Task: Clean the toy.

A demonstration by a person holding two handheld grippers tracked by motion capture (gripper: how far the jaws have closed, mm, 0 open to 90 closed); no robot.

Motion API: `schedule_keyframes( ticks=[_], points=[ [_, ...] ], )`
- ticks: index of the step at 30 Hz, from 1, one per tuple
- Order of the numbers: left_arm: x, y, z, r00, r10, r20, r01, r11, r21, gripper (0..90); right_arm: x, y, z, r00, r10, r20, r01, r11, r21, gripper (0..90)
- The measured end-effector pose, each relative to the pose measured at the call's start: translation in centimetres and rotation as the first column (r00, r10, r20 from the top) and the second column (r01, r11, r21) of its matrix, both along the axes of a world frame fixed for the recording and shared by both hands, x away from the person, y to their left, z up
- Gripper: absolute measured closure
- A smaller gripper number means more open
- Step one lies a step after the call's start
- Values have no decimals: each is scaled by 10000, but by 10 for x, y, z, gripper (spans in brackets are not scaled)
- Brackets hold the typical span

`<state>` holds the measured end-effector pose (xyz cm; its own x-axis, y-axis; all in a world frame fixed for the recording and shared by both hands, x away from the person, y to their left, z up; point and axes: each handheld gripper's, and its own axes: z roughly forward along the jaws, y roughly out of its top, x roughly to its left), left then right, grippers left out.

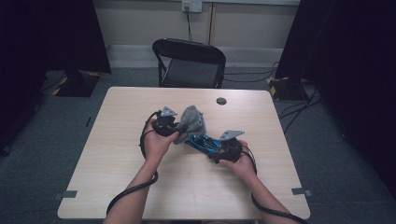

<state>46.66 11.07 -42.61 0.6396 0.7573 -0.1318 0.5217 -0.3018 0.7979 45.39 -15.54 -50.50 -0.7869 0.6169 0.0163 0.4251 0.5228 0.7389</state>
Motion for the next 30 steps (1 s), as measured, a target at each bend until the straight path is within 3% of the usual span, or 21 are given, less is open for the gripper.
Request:
schedule_keyframes(
  ticks=[10,19,22,23,24,30],
  points=[
    [-12,-40,-12,9932,-1149,-208,1153,9931,194,718,0,0,0,10000,-4,-4,4,10000,-6,237],
    [-18,-58,-22,9847,-1691,-411,1711,9839,514,718,0,0,0,10000,-6,-12,6,10000,-8,237],
    [-21,-68,-28,9741,-2211,-472,2241,9717,741,718,0,0,0,10000,-7,-10,7,10000,-8,237],
    [-21,-68,-28,9741,-2211,-472,2241,9717,741,718,0,0,0,10000,-7,-10,7,10000,-8,237],
    [-23,-73,-31,9711,-2346,-426,2382,9634,1229,718,0,0,0,10000,-6,-11,6,10000,-9,237],
    [-24,-78,-34,9704,-2396,-313,2415,9573,1588,718,0,0,0,10000,-6,-4,6,10000,-9,237]
  ],
)
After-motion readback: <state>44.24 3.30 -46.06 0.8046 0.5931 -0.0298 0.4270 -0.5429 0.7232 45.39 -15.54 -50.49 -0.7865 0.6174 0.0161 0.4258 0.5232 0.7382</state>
